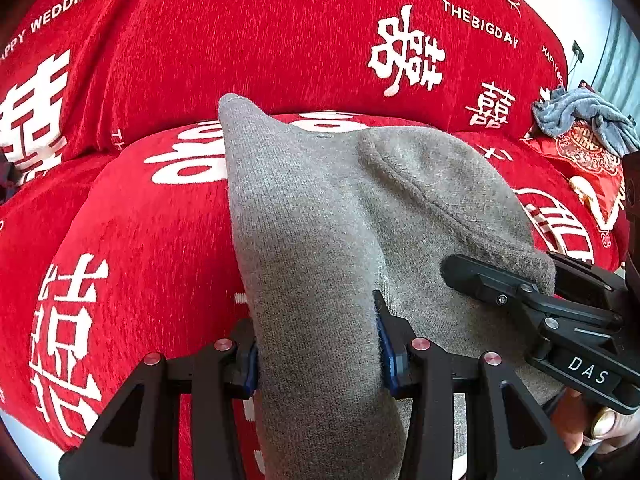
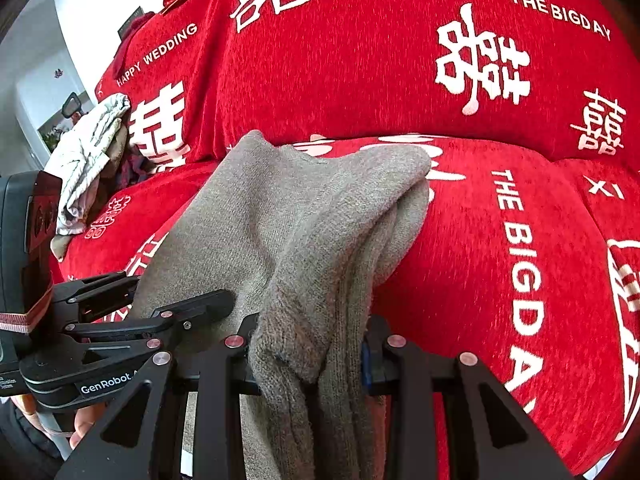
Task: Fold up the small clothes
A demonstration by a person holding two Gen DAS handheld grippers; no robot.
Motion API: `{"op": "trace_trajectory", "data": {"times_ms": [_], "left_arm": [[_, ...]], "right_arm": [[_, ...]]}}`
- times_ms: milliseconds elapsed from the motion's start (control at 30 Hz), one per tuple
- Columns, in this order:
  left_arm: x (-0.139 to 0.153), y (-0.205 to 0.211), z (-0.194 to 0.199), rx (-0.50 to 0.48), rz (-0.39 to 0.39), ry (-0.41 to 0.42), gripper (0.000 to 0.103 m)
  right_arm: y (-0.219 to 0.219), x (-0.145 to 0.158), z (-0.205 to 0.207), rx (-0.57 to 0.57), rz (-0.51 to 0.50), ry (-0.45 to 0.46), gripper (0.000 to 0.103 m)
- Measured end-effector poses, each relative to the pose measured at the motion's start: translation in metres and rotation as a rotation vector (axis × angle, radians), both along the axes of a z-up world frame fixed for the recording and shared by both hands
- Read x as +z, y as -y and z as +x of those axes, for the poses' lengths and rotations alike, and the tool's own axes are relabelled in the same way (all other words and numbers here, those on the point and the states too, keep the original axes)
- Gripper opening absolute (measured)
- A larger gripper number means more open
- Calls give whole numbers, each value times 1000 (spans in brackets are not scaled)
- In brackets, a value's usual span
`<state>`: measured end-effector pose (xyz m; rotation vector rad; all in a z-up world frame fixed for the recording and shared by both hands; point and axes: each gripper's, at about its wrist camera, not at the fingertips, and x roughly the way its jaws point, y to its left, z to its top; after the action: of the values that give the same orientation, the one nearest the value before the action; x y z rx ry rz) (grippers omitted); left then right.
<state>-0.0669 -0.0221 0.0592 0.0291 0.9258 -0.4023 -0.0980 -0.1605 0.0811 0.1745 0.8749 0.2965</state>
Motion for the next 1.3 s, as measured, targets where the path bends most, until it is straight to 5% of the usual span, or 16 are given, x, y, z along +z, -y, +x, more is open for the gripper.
{"op": "trace_trajectory", "data": {"times_ms": [333, 500, 600, 867, 1000, 1133, 1200, 1300], "left_arm": [[-17, -2, -6, 7, 11, 1, 48], [-22, -5, -7, 44, 44, 13, 70], [-22, -10, -11, 48, 45, 24, 74], [-3, -33, -29, 68, 4, 65, 74], [-3, -36, -23, 132, 62, 87, 74], [-15, -37, -14, 149, 105, 57, 75], [-20, -38, -12, 156, 124, 61, 86], [-23, -42, -11, 157, 106, 46, 87]], "right_arm": [[1, -17, -6, -4, 9, -17, 35], [12, -28, -3, -21, 45, -61, 46], [22, -31, -6, -40, 51, -72, 52], [27, 1, -35, -36, -2, 63, 53], [3, 10, -45, 57, -48, 116, 53], [-8, -3, -38, 84, -70, 88, 55], [-1, -19, -28, 65, -52, 20, 56], [8, -21, -25, 67, -3, 11, 56]]}}
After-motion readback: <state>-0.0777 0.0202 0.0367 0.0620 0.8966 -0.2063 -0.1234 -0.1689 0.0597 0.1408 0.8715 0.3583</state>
